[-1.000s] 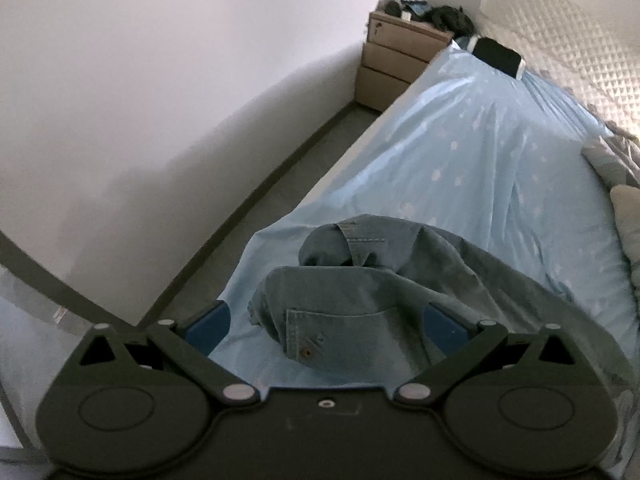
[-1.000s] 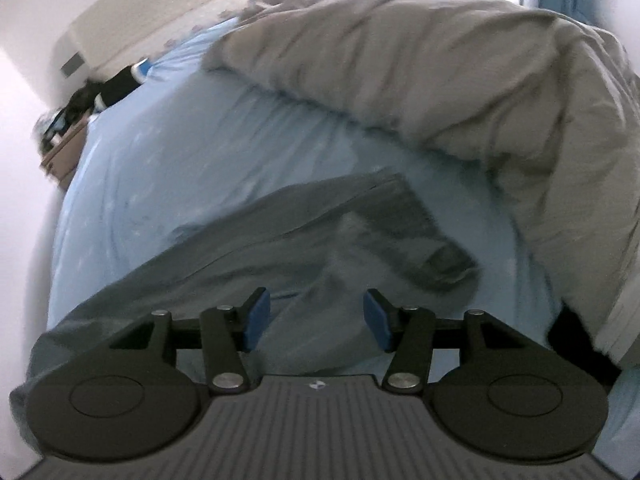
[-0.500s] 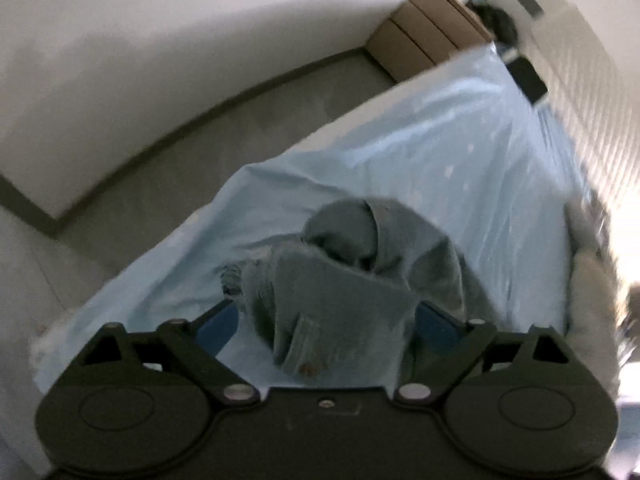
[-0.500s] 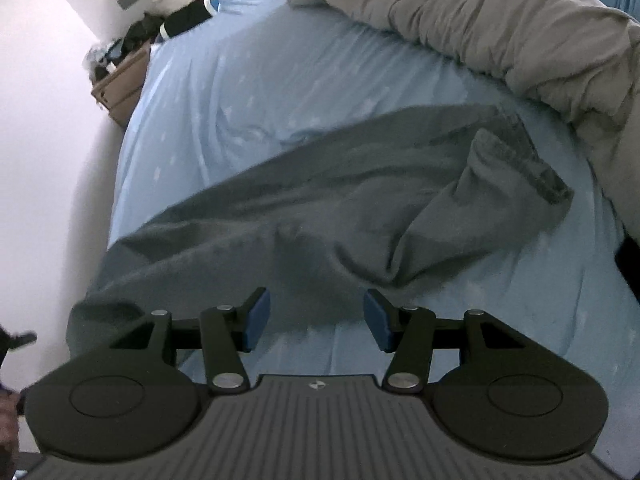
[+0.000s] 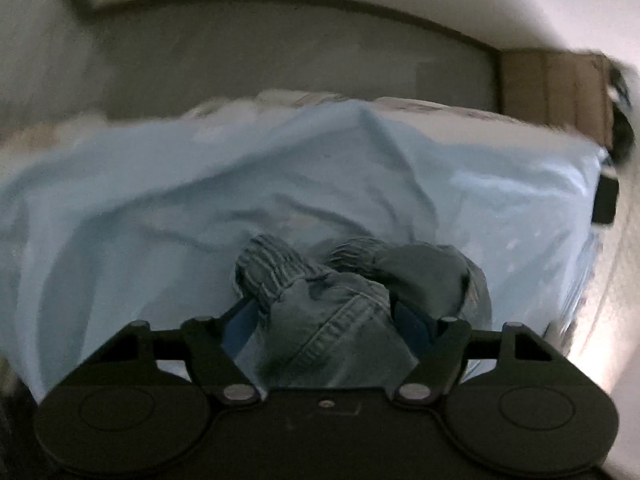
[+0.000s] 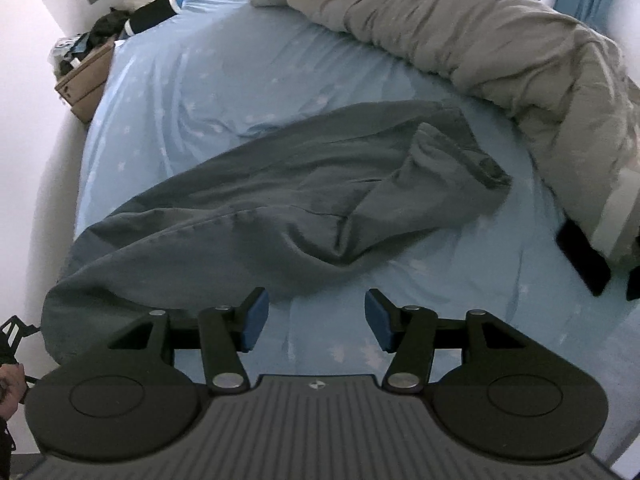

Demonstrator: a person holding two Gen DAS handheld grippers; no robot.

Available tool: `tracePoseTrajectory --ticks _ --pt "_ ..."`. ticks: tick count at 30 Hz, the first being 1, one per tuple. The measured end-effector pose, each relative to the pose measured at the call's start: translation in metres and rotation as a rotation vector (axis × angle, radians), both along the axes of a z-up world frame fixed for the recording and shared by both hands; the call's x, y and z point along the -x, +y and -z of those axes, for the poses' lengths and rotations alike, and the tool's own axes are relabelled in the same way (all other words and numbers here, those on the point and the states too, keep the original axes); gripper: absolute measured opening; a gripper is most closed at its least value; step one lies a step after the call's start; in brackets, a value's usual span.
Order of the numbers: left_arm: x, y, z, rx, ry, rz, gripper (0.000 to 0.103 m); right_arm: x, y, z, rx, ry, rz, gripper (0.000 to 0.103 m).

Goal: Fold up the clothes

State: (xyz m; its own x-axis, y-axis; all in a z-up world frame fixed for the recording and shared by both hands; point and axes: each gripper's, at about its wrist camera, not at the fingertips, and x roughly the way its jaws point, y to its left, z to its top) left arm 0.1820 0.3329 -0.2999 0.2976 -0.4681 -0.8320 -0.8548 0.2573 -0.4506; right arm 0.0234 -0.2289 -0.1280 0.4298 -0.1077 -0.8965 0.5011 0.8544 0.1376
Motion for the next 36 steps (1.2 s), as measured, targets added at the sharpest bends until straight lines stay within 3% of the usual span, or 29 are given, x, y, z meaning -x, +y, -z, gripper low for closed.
tracePoseTrajectory --ticks 4,7,11,13,16,20,23,25,32,36 --pt "0.009 0.003 0.006 0.086 0.02 -0.099 0.078 0.001 0.006 -0.002 0.016 0.012 -0.009 0.057" --pt "-0.002 -0.008 0.016 0.119 0.047 -0.071 0.078 -0.003 0.011 0.001 0.014 0.029 -0.024 0.057" --pt "-0.004 -0.009 0.012 0.135 0.032 -0.096 0.043 -0.015 0.02 0.002 0.015 0.032 -0.061 0.057" --pt "-0.005 -0.009 0.002 0.126 -0.01 -0.061 0.027 -0.02 0.026 0.0 0.016 0.022 -0.084 0.058" --pt "-0.004 -0.009 -0.017 0.108 -0.097 0.02 0.018 -0.025 0.03 0.002 0.012 0.025 -0.103 0.058" --pt "0.016 -0.007 -0.042 0.054 -0.227 0.13 0.016 -0.032 0.033 0.006 -0.003 0.035 -0.119 0.058" --pt "0.043 -0.001 -0.041 0.028 -0.262 0.173 0.014 -0.038 0.036 0.008 -0.008 0.044 -0.14 0.058" --pt "0.068 0.005 -0.028 0.028 -0.248 0.171 0.014 -0.039 0.035 0.009 -0.012 0.046 -0.143 0.058" --pt "0.128 0.019 0.047 0.076 -0.087 0.081 0.015 -0.035 0.026 0.02 -0.042 0.078 -0.117 0.058" --pt "0.134 0.019 0.058 0.1 -0.084 0.053 0.016 -0.029 0.016 0.026 -0.06 0.092 -0.08 0.058"
